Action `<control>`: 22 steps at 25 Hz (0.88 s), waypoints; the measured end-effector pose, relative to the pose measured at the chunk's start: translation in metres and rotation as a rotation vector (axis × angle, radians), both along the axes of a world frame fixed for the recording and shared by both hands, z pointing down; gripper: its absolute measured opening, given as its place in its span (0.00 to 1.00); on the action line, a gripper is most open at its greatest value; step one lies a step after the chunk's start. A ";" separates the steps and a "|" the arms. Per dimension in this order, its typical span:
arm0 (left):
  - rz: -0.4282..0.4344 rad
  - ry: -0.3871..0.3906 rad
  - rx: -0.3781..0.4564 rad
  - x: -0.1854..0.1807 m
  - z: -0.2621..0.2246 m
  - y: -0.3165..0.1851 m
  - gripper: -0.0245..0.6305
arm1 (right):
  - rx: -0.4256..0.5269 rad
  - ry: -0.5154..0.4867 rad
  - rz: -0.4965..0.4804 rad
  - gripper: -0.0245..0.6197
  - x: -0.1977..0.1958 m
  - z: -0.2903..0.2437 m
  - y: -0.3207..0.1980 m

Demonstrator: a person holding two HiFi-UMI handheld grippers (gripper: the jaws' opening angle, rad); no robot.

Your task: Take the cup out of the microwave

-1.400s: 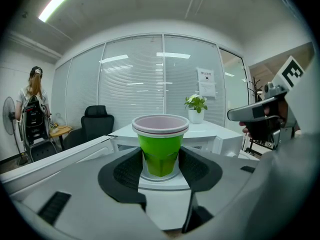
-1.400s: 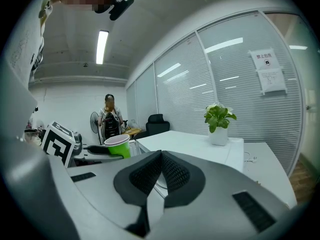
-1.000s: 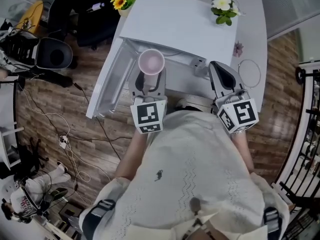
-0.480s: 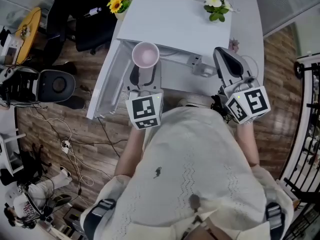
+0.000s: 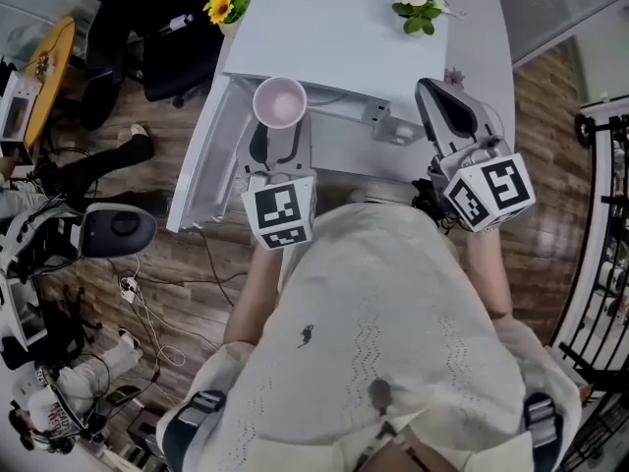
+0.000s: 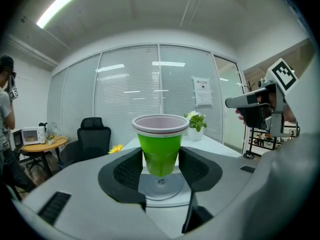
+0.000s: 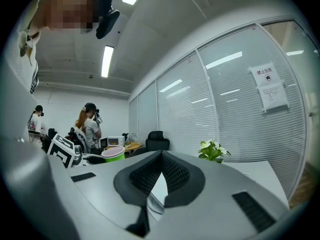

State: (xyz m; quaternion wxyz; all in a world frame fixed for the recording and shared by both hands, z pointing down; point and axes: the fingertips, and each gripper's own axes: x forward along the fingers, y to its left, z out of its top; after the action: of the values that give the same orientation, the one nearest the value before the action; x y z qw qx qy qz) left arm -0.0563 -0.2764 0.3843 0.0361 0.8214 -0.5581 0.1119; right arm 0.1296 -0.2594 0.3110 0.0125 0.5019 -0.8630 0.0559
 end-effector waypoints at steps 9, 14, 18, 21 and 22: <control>-0.001 -0.011 -0.018 0.001 0.015 0.005 0.41 | -0.008 0.026 -0.017 0.05 0.001 0.007 0.003; 0.000 -0.005 -0.020 0.005 0.018 0.005 0.41 | -0.012 0.023 -0.015 0.05 0.004 0.011 0.003; 0.008 -0.005 -0.028 0.008 0.022 0.005 0.41 | -0.010 0.025 -0.024 0.05 0.004 0.012 0.004; 0.015 -0.007 -0.030 0.010 0.022 0.004 0.41 | -0.006 0.028 -0.028 0.05 0.003 0.010 0.004; 0.015 -0.008 -0.031 0.010 0.023 0.004 0.41 | -0.006 0.026 -0.026 0.05 0.003 0.010 0.003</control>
State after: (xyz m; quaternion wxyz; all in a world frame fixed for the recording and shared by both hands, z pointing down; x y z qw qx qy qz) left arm -0.0466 -0.2723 0.4073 0.0459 0.8245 -0.5503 0.1239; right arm 0.1328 -0.2561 0.3205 0.0262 0.4912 -0.8691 0.0519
